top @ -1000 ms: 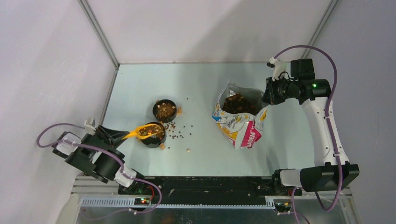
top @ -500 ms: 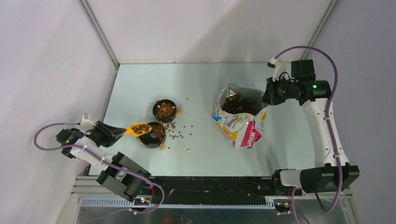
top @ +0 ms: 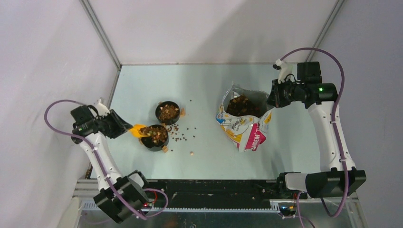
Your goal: Serve the pet food
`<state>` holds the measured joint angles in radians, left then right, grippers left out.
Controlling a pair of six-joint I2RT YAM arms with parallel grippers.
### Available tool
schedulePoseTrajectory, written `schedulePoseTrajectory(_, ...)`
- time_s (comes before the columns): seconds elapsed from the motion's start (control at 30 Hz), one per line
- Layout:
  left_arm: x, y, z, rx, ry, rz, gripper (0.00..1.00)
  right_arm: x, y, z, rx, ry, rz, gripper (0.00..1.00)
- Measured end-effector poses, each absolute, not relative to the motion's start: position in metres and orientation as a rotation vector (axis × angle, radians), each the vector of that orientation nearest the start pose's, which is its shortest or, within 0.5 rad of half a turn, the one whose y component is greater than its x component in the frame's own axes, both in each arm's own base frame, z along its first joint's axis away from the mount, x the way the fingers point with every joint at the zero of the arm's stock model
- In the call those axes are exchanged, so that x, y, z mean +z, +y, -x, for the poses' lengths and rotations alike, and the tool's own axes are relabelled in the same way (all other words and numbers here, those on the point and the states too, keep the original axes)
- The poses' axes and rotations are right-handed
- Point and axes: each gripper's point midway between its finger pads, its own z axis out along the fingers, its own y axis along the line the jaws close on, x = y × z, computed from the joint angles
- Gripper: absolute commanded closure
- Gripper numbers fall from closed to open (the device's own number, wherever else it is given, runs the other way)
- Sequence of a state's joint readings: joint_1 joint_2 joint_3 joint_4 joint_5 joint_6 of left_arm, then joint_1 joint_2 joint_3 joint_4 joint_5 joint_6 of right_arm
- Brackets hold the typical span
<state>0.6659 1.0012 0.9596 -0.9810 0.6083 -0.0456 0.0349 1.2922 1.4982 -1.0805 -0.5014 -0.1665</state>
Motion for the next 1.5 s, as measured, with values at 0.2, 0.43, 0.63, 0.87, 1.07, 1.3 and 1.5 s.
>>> schedulePoseTrajectory(0.2, 0.202, 0.038, -0.230, -0.406, 2.353, 0.518, 1.00, 0.272, 0.088, -0.287, 0.549, 2.324, 0.452, 1.00)
schedulePoseTrajectory(0.43, 0.224, 0.030, -0.233, -0.278, 2.397, 0.390, 1.00, 0.272, 0.086, -0.287, 0.554, 2.313, 0.444, 1.00)
schedulePoseTrajectory(0.63, 0.228, 0.024, -0.227, -0.185, 2.440, 0.306, 1.00, 0.272, 0.086, -0.287, 0.559, 2.313, 0.437, 1.00)
schedulePoseTrajectory(0.87, 0.228, 0.017, -0.219, -0.141, 2.463, 0.221, 1.00, 0.272, 0.087, -0.287, 0.565, 2.316, 0.426, 1.00)
schedulePoseTrajectory(1.07, 0.238, 0.011, -0.228, -0.128, 2.399, 0.114, 1.00, 0.273, 0.088, -0.286, 0.577, 2.318, 0.418, 1.00)
schedulePoseTrajectory(1.3, 0.238, -0.008, -0.257, -0.158, 2.359, -0.014, 1.00, 0.273, 0.088, -0.286, 0.578, 2.318, 0.415, 1.00)
schedulePoseTrajectory(1.5, 0.223, -0.019, -0.272, -0.152, 2.390, -0.089, 1.00, 0.273, 0.086, -0.286, 0.576, 2.319, 0.409, 1.00)
